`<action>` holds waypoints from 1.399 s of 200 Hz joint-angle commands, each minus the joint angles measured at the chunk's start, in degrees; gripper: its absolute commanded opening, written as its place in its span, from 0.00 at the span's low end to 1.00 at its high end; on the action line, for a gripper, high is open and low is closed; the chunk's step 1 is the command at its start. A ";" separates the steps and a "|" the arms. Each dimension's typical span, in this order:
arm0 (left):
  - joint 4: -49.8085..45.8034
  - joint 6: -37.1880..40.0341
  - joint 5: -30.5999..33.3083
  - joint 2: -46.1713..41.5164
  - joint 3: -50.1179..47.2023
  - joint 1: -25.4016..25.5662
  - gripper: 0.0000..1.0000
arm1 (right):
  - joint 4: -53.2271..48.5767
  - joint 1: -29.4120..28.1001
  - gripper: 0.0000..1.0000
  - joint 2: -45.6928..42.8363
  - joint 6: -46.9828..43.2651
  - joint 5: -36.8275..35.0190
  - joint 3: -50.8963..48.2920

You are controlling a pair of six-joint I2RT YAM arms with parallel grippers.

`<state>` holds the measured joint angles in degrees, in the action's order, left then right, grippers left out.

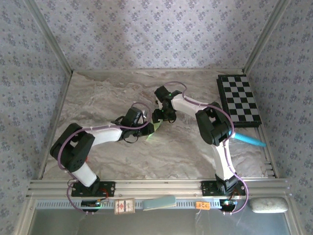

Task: Fold a paper plane with a square sheet of paper (pick it up from the middle)
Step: Fifth fold the wing at the center of the table.

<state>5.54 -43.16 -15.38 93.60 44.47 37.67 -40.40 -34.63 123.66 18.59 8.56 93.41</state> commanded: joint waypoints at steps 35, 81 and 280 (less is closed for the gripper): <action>-1.06 0.84 -0.71 2.80 2.67 0.36 0.24 | -3.95 0.44 0.67 4.25 0.20 -0.64 -0.44; -1.23 0.75 -0.63 4.50 3.12 0.39 0.23 | -4.22 0.52 0.67 4.39 0.40 -0.54 -0.32; 9.09 -4.37 -6.90 5.67 -2.06 -2.37 0.04 | 7.15 7.10 0.69 -7.69 -3.79 18.45 -8.04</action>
<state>11.07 -46.15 -19.20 98.76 43.33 36.25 -35.07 -29.15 120.40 17.10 22.65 87.70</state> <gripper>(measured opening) 0.061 0.695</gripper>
